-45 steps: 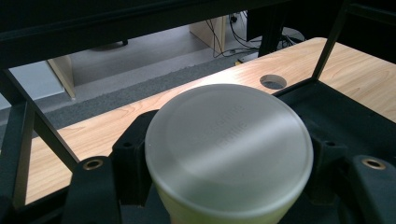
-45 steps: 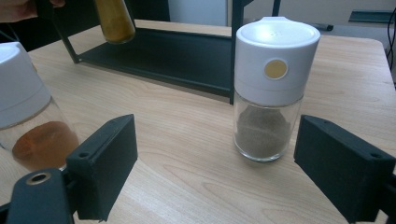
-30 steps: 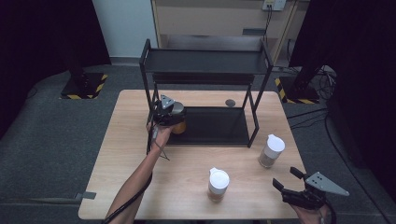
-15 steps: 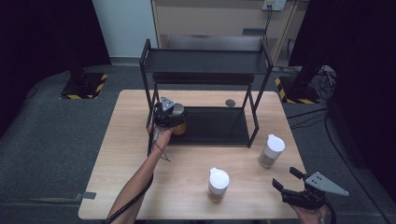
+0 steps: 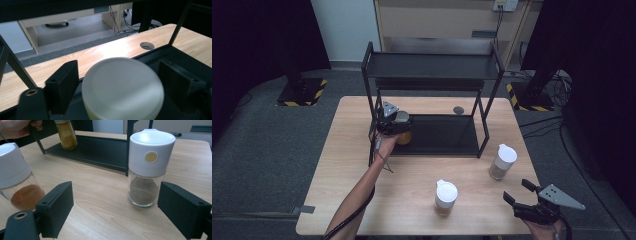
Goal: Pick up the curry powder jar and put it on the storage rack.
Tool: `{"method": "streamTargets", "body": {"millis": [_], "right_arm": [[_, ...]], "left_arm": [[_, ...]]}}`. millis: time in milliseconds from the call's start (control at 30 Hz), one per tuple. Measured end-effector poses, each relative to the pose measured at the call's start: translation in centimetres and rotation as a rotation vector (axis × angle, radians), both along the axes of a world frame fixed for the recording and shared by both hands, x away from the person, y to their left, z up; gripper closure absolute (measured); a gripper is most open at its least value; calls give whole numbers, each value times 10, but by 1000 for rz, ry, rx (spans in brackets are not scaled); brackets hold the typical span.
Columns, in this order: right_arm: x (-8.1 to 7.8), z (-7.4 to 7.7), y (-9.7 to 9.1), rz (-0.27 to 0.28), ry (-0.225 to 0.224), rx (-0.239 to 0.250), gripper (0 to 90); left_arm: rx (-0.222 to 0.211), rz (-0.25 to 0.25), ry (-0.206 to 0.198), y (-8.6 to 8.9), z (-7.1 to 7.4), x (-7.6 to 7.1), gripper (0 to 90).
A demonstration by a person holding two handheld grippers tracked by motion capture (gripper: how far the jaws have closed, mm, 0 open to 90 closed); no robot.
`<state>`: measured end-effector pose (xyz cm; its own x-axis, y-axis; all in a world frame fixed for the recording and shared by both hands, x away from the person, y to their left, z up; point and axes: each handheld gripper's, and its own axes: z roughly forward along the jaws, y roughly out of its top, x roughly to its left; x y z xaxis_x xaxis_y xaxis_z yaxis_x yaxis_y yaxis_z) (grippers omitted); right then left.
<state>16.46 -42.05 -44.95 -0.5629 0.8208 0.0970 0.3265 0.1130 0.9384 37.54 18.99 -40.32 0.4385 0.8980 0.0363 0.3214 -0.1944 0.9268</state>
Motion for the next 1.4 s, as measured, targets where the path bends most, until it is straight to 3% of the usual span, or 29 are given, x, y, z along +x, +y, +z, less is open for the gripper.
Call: {"method": "streamTargets", "body": {"millis": [167,267,733,867,1133,1400], "right_arm": [[0,0,0,3,2,1,140],[0,0,0,4,2,0,140],[0,1,1,7,3,-6,141],[0,1,1,9,4,-8,141],[1,2,2,14,5,-12,142],[1,2,2,19,7,-15,142]], "left_arm": [[-24,-14,-13,2,6,-3,132],[-8,-29,-22,1,13,-6,117],[-27,-87,-64,13,35,-34,83],[1,-102,-86,15,40,-44,82],[3,-143,-112,20,43,-67,82],[-9,-224,-107,33,44,-87,83]]}}
